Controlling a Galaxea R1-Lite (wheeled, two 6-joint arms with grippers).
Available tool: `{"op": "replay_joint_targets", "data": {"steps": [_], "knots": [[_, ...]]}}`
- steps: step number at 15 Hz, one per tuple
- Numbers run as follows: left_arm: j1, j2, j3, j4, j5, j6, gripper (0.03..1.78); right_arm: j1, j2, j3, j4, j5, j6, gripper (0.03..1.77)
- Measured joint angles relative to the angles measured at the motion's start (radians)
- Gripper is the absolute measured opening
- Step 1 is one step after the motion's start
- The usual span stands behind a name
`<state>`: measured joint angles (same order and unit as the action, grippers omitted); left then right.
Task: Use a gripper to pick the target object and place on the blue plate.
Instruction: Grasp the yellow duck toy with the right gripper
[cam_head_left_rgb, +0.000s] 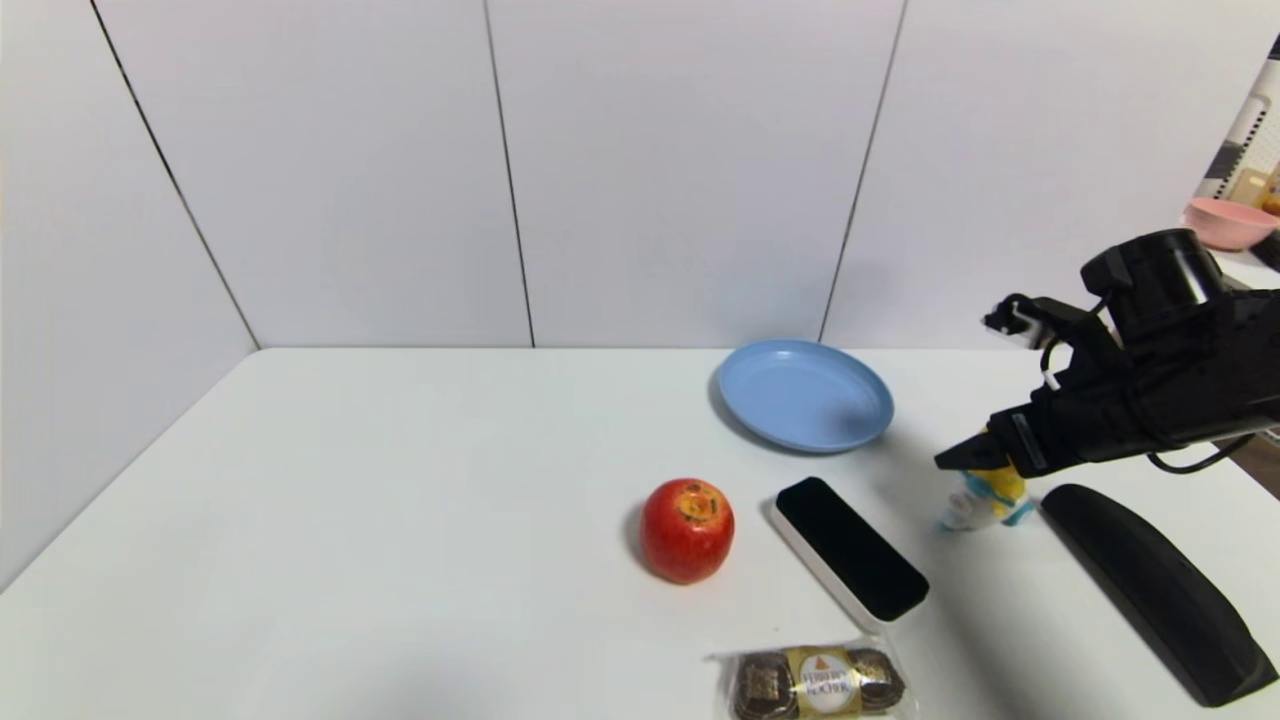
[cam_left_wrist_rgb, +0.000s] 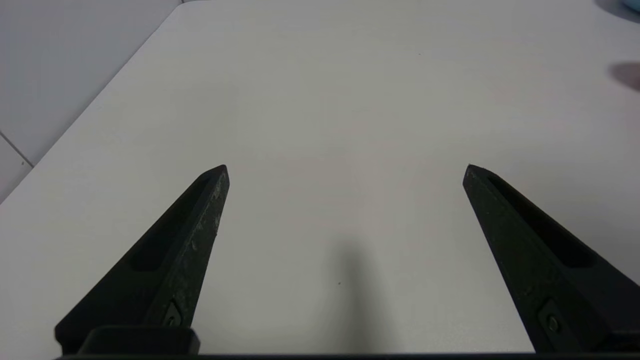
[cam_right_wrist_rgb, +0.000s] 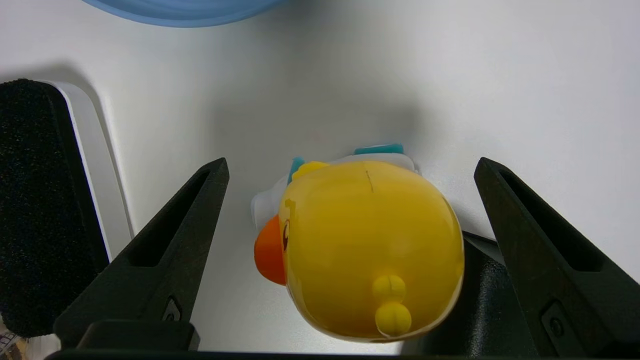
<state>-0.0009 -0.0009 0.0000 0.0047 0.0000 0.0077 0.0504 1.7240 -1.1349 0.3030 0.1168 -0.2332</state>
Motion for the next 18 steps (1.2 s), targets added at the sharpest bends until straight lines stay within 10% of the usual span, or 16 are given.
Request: {"op": "replay_joint_targets", "data": {"steps": [15,18], "knots": [[0.001,0.000,0.000,0.000,0.000,0.000,1.69,0.001,0.021,0.001,-0.005,0.003,-0.007,1.67],[0.001,0.000,0.000,0.000,0.001,0.000,1.69,0.002,0.025,0.001,-0.005,0.003,-0.006,1.16]]}}
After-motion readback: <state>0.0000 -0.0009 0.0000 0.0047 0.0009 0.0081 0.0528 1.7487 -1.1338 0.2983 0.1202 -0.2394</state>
